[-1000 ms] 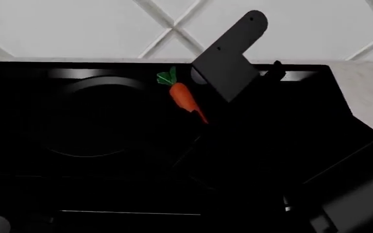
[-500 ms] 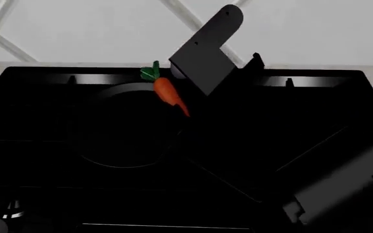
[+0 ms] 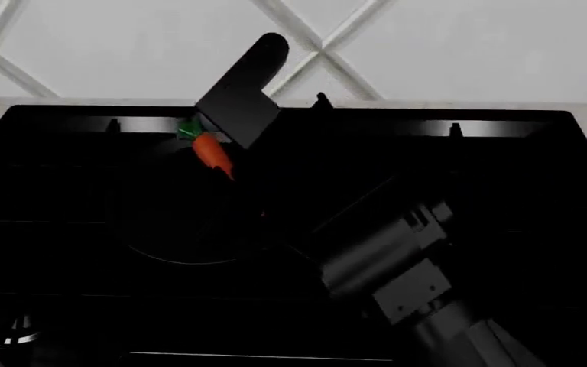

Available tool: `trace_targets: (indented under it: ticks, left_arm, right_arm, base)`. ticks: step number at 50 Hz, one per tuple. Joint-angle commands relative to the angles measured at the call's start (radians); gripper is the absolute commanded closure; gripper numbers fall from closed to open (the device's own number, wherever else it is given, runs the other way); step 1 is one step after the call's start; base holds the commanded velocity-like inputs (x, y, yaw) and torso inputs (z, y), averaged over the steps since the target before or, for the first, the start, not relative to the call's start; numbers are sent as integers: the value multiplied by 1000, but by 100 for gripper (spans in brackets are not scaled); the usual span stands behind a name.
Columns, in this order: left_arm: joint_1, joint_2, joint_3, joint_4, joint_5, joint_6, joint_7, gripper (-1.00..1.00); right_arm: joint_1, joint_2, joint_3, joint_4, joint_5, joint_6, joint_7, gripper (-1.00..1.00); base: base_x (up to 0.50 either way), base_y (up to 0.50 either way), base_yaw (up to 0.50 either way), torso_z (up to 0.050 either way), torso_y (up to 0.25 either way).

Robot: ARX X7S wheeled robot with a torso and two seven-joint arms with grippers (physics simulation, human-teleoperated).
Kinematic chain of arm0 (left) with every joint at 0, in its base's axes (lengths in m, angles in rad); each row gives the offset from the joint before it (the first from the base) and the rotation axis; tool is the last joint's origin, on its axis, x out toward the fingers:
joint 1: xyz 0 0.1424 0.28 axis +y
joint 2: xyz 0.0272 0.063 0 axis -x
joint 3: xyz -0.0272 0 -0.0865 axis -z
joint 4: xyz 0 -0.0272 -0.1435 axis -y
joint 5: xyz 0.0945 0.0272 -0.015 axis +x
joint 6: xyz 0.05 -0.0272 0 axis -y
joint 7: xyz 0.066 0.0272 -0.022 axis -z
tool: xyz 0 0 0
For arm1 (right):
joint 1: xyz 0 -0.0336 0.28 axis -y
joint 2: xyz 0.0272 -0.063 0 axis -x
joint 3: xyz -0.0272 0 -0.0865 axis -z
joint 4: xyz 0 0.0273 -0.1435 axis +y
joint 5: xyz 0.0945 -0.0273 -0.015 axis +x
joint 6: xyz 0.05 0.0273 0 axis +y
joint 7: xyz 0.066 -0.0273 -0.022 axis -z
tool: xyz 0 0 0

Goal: Pick the carrot from the plate and place it in the pan.

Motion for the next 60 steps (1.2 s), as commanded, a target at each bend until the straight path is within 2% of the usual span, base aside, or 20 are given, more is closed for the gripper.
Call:
trace_targets:
  ticks: [1, 19, 20, 30, 38, 44, 48, 51, 55, 60]
  left_arm:
    - [13, 25, -41, -15, 17, 13, -2, -100]
    - [11, 20, -38, -19, 10, 17, -5, -100]
    - [13, 20, -39, -21, 10, 20, -5, -100]
    - [28, 14, -45, -14, 6, 28, -10, -100]
    - [19, 5, -52, -15, -5, 22, -7, -100]
    - [-2, -3, -54, -13, -14, 12, -3, -100]
    - [-35, -9, -50, -23, -18, -4, 1, -100]
    - [-67, -9, -39, -42, -20, -8, 11, -100]
    - [-85, -14, -40, -62, -24, -3, 22, -100]
    - [-88, -18, -47, -68, -31, 8, 28, -100]
  right_arm:
    - [-35, -91, -36, 188, -67, -123, -45, 100]
    - [-51, -89, -48, 201, -49, -126, -40, 100]
    - [-50, -90, -46, 204, -46, -124, -39, -100]
    - [-69, -45, -15, 84, -7, -70, -8, -100]
    - [-70, 99, 135, -436, 134, 182, 115, -100]
    - [-53, 193, 415, -796, 269, 377, 332, -100]
    - [-152, 254, 612, -1053, 373, 500, 482, -100]
    - [-290, 278, 769, -1222, 419, 536, 598, -100]
    - [-528, 261, 888, -1350, 397, 436, 661, -100]
    - [-760, 216, 891, -1396, 254, 211, 672, -100]
  base:
    - [0, 0, 0, 0, 0]
    - [0, 0, 0, 0, 0]
    - [0, 0, 0, 0, 0]
    - [0, 0, 0, 0, 0]
    - [0, 0, 0, 0, 0]
    - [0, 0, 0, 0, 2]
    - [0, 0, 0, 0, 0]
    - [0, 0, 0, 0, 0]
    - [0, 0, 0, 0, 0]
    - [0, 0, 0, 0, 0]
